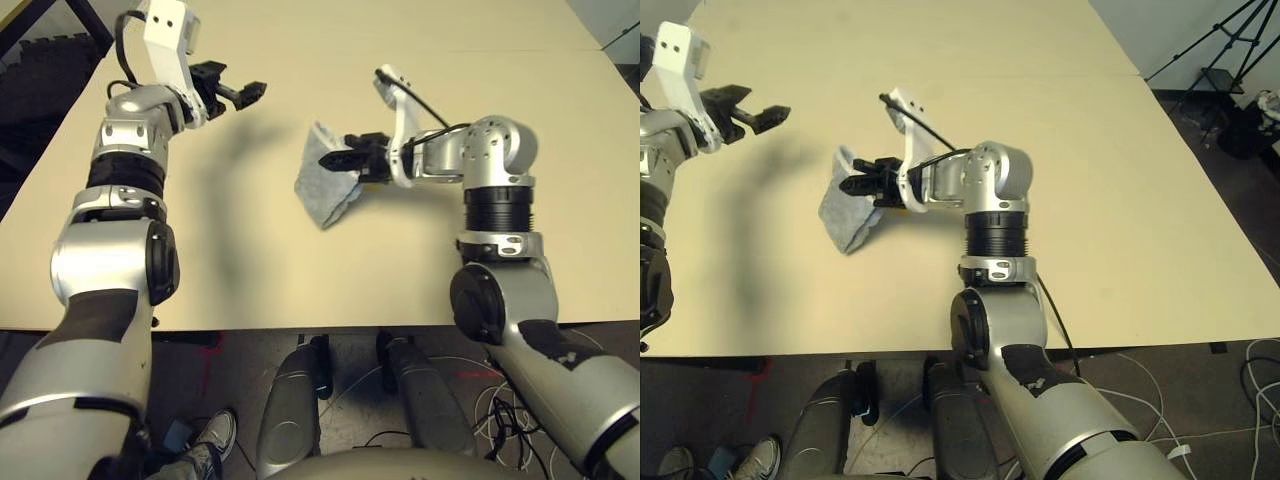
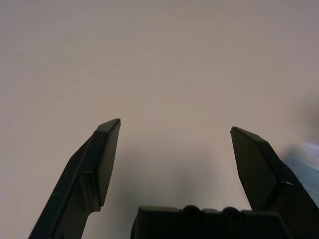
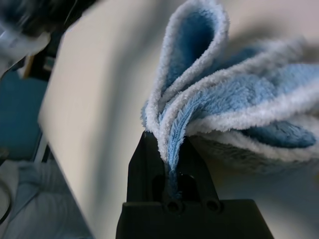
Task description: Wipe the water off the table with a rag.
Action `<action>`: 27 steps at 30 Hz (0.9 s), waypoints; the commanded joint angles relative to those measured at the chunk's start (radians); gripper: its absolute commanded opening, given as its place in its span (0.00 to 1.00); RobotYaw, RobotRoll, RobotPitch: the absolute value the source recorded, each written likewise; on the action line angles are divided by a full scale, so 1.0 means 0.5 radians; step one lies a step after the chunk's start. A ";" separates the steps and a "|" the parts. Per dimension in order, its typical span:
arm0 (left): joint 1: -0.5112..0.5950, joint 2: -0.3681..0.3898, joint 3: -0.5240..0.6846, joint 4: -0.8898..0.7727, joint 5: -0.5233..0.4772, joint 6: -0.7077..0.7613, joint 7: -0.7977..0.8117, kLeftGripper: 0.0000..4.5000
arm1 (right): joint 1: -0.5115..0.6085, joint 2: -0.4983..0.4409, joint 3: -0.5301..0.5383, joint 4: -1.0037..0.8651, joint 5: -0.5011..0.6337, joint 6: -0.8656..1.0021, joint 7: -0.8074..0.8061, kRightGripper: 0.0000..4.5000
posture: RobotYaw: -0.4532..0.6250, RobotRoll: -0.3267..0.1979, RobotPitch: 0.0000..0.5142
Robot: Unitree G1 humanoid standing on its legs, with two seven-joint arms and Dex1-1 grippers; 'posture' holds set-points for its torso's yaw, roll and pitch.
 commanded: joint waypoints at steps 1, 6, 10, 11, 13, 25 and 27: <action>0.135 0.062 -0.160 -0.355 -0.055 0.257 -0.551 1.00 | 0.046 -0.015 -0.003 0.143 -0.024 -0.122 -0.094 0.00 | 0.36 0.62 0.51; 0.297 0.291 -0.352 -0.984 -0.155 0.689 -1.078 1.00 | 0.103 -0.139 0.052 0.236 -0.067 -0.213 -0.154 0.00 | 0.36 0.62 0.52; 0.301 0.433 -0.430 -1.187 -0.168 0.799 -1.226 1.00 | 0.182 -0.306 0.108 0.179 -0.093 -0.164 -0.158 0.00 | 0.35 0.62 0.52; 0.288 0.448 -0.437 -1.213 -0.186 0.823 -1.233 1.00 | 0.204 -0.362 0.127 0.141 -0.095 -0.132 -0.152 0.00 | 0.35 0.62 0.52; 0.268 0.459 -0.445 -1.242 -0.216 0.858 -1.233 1.00 | 0.234 -0.461 0.155 0.068 -0.095 -0.063 -0.148 0.00 | 0.35 0.62 0.53; 0.189 0.454 -0.510 -1.156 -0.214 0.805 -1.233 1.00 | 0.352 -0.871 0.338 -0.285 -0.088 0.159 -0.057 0.00 | 0.33 0.62 0.54; 0.180 0.442 -0.517 -1.133 -0.207 0.791 -1.233 1.00 | 0.329 -0.926 0.352 -0.222 -0.141 0.023 -0.075 0.00 | 0.32 0.62 0.54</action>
